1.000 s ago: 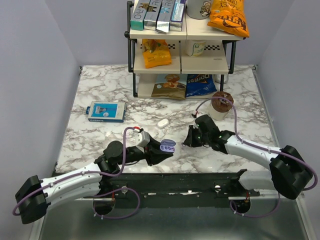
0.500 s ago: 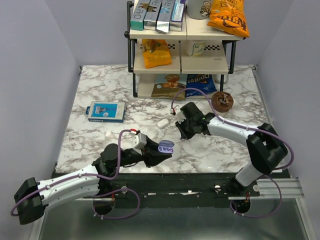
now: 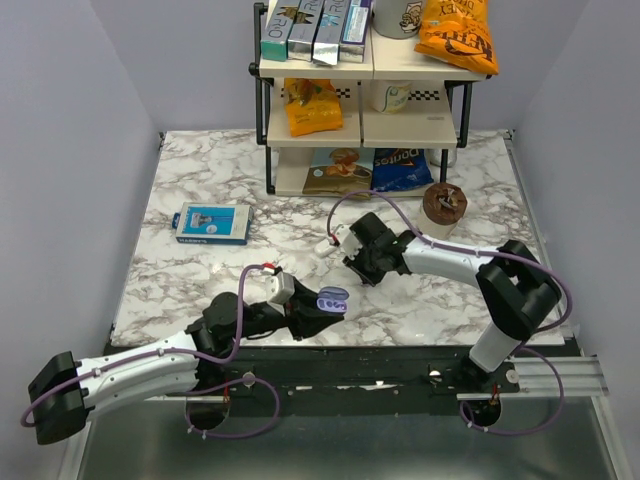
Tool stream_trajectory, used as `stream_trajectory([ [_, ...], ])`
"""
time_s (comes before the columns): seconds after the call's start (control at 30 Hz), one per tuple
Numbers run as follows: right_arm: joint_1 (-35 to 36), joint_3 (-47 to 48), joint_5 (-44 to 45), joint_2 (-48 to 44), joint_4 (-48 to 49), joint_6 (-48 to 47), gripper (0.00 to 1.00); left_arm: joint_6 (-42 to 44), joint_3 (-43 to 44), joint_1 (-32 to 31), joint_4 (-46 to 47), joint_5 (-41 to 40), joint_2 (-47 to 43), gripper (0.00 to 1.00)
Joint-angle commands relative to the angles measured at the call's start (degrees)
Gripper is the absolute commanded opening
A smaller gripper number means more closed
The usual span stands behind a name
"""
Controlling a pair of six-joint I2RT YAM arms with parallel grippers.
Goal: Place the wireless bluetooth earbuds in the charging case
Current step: Adjust the earbud at the center of the board.
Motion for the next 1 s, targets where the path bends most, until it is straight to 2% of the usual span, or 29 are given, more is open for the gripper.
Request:
stream_trajectory([
  [0.0,1.3,0.4,5.0,3.7,-0.4,-1.6,0.38,-0.3,-0.7,-1.1,2.3,-2.5,-1.1,0.0],
  [0.17,1.4,0.5,5.2,3.4,-0.7,0.1,0.49,-0.1,-0.9,-1.5,1.8,-2.9,-1.7,0.0],
  [0.37,1.5,0.0,4.5,-1.1,-0.1,2.1,0.57,0.1,-0.9,-1.9,1.5,-3.1,-1.7,0.0],
  [0.77,1.4,-2.9,8.6,-11.0,-0.8,5.8,0.6,0.2,-0.3,-2.2,0.4,-3.7,-2.0,0.0],
  [0.87,1.2,-2.9,10.8,-13.3,-0.6,13.8,0.59,0.3,-0.4,-2.4,0.0,-4.4,-2.4,0.0],
  [0.9,1.2,-3.0,10.5,-13.9,-0.2,21.1,0.57,0.3,-0.5,-2.5,0.0,-4.6,-2.5,0.0],
  [0.97,1.2,-5.8,9.0,-15.8,3.2,29.5,0.51,0.3,-0.9,-2.6,0.1,-5.2,-2.9,0.0],
])
